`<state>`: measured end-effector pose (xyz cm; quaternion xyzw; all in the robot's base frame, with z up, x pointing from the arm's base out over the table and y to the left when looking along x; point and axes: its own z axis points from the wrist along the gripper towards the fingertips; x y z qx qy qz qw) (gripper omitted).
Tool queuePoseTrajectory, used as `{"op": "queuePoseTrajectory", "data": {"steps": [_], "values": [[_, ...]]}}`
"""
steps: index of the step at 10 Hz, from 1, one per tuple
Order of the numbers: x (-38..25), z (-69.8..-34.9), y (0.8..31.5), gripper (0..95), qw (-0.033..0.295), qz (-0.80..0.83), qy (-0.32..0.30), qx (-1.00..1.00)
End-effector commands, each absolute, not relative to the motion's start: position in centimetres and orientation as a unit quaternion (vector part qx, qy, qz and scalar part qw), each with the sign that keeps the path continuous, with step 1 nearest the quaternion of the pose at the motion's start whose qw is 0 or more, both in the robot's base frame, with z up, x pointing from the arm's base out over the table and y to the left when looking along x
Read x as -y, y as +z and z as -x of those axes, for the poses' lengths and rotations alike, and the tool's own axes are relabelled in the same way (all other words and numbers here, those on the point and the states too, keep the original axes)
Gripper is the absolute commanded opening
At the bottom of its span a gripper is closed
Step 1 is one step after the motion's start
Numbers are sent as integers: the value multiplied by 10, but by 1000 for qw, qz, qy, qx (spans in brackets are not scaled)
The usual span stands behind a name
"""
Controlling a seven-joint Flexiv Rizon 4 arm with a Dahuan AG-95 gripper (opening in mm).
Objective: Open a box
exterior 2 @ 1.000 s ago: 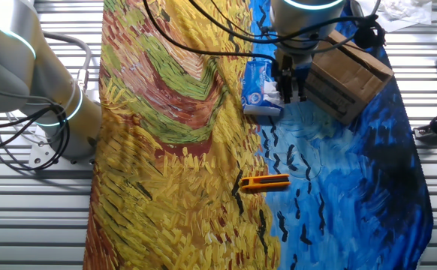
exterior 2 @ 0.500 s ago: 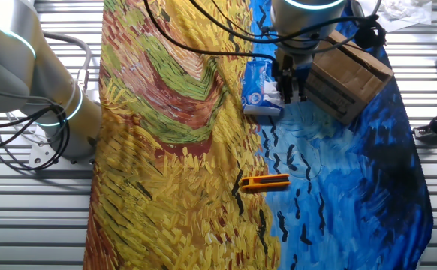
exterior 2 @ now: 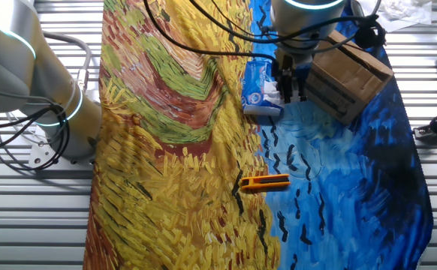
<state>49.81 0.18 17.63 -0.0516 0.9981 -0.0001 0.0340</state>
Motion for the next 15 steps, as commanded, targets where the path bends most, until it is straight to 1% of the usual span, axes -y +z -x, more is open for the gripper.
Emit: {"op": "queuePoseTrajectory", "data": {"steps": [1, 8, 13, 14, 15], "values": [[-2, -498, 177, 0, 34, 53, 0, -998], [-4, -503, 181, 0, 34, 65, -4, -997], [-28, -548, 214, 0, 30, 113, -5, -993], [-42, -566, 227, 0, 27, 131, -4, -991], [-50, -574, 234, 0, 28, 141, -3, -990]]}}
